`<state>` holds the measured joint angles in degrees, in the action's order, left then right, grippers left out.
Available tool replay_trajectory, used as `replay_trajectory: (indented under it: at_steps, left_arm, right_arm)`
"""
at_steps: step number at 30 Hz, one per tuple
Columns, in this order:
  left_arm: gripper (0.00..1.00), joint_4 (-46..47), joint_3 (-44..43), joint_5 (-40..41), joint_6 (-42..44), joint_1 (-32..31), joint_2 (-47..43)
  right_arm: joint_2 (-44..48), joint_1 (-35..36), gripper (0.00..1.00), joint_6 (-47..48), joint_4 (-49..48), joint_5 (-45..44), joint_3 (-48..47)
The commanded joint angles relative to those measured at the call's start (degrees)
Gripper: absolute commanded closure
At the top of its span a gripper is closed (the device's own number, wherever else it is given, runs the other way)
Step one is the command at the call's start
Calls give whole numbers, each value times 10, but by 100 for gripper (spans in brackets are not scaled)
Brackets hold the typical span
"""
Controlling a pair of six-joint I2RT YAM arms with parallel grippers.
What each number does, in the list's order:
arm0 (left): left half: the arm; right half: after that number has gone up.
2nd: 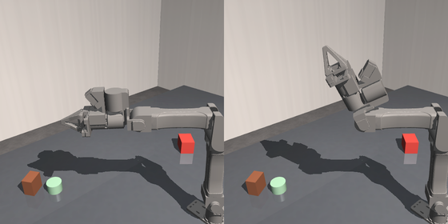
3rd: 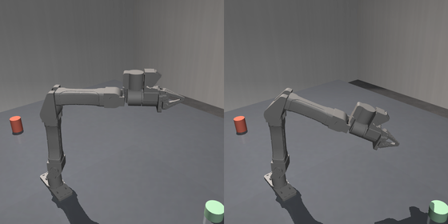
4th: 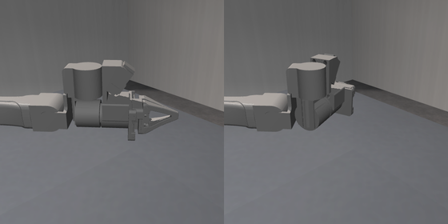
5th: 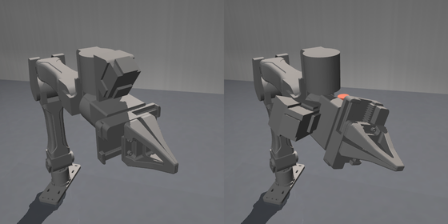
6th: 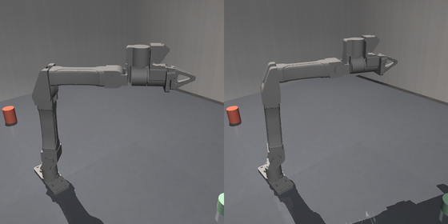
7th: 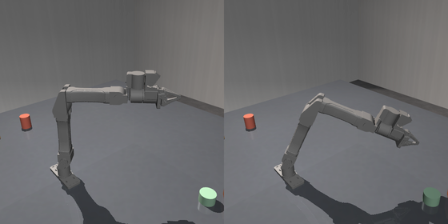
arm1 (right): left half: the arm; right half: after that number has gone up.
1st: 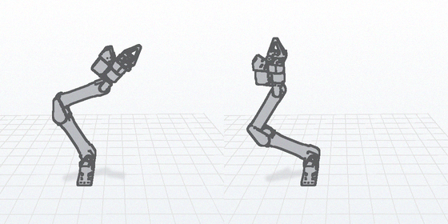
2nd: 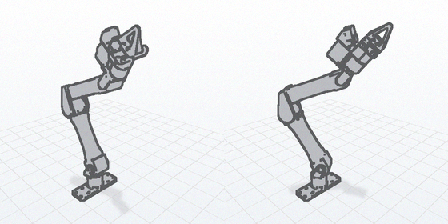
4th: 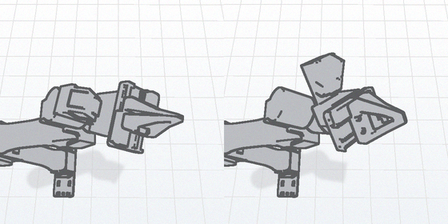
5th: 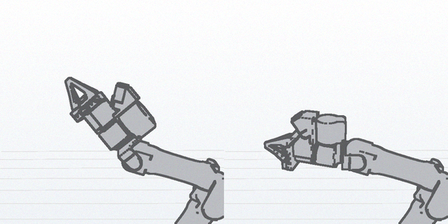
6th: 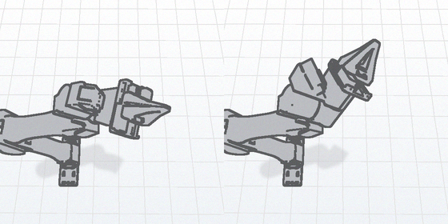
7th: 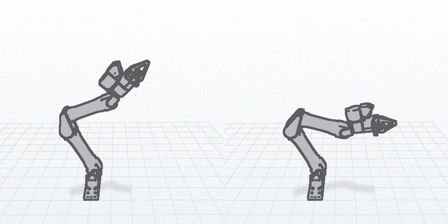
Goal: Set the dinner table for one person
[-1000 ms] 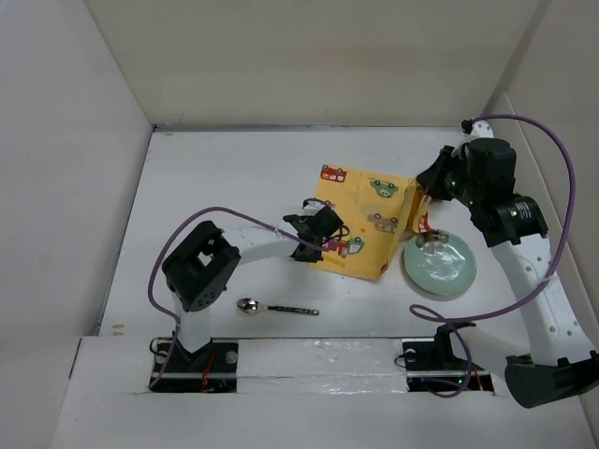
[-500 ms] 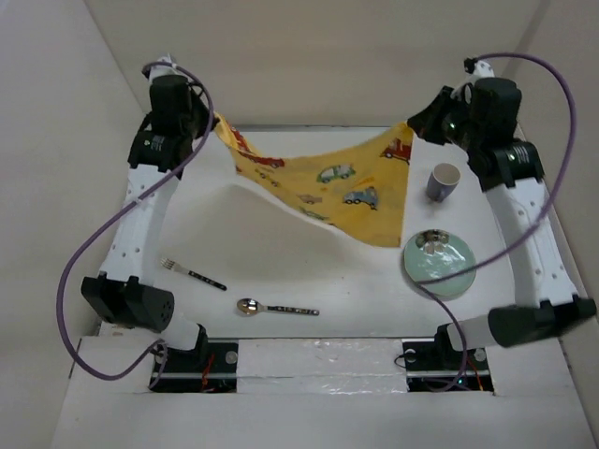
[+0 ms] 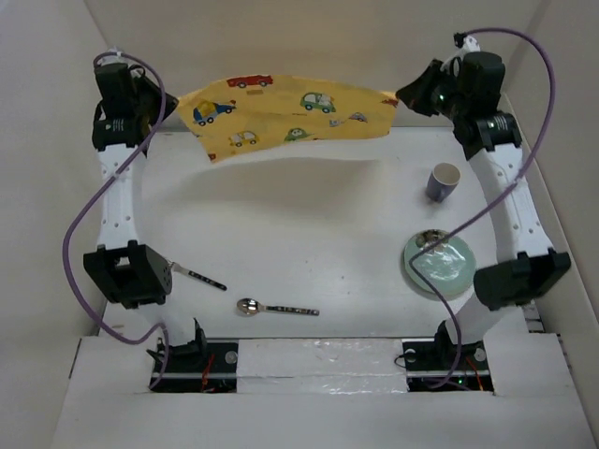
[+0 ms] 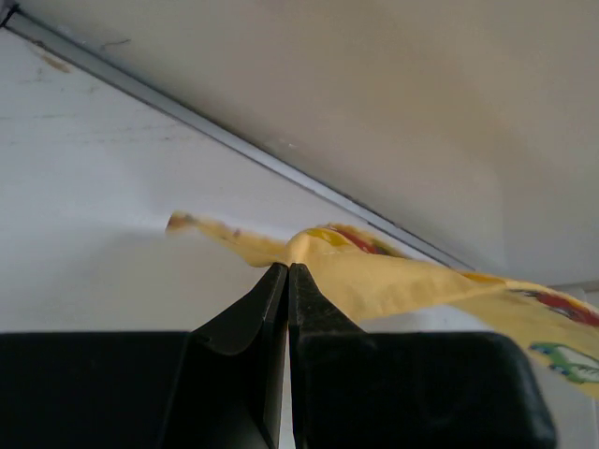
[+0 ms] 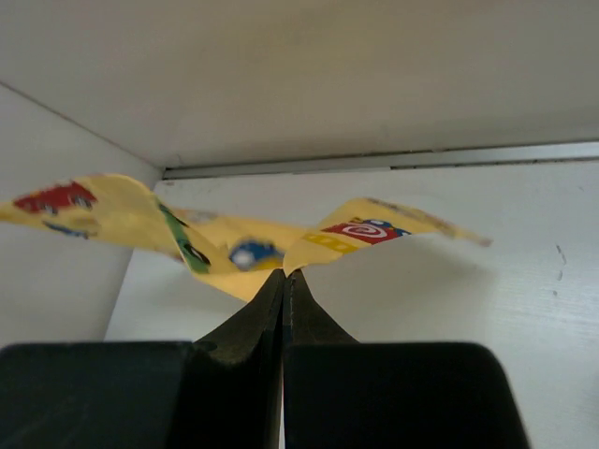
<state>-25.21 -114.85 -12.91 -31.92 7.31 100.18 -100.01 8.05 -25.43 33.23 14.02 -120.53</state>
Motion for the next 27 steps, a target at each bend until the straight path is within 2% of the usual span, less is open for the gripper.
replay_trajectory:
  at_steps: [1, 2, 3, 5, 6, 8, 11, 18, 27]
  left_arm:
    - [100, 53, 124, -27, 25, 8, -106]
    - [100, 86, 178, -27, 29, 8, -147]
    - [100, 103, 282, -27, 32, 8, -165]
    - [100, 147, 382, -34, 30, 8, -211]
    - [100, 154, 460, -34, 28, 3, -219]
    - [100, 169, 529, -36, 29, -3, -230]
    - [100, 184, 643, -27, 36, -3, -233]
    - [100, 170, 735, -5, 50, -3, -237]
    - [100, 97, 756, 16, 53, -8, -287]
  right_arm:
    - [114, -6, 100, 8, -72, 9, 187]
    - [133, -6, 100, 7, -90, 10, 243]
    - [148, -6, 100, 0, -109, 9, 292]
    - [176, -13, 100, -4, -127, 8, 418]
    - [180, -13, 100, -4, -131, 5, 452]
    - [184, -18, 100, -3, -145, -2, 528]
    - [171, -18, 100, -1, -144, 1, 572]
    - [175, -23, 100, 3, -122, -29, 643]
    - [243, -35, 100, 6, -98, -34, 757]
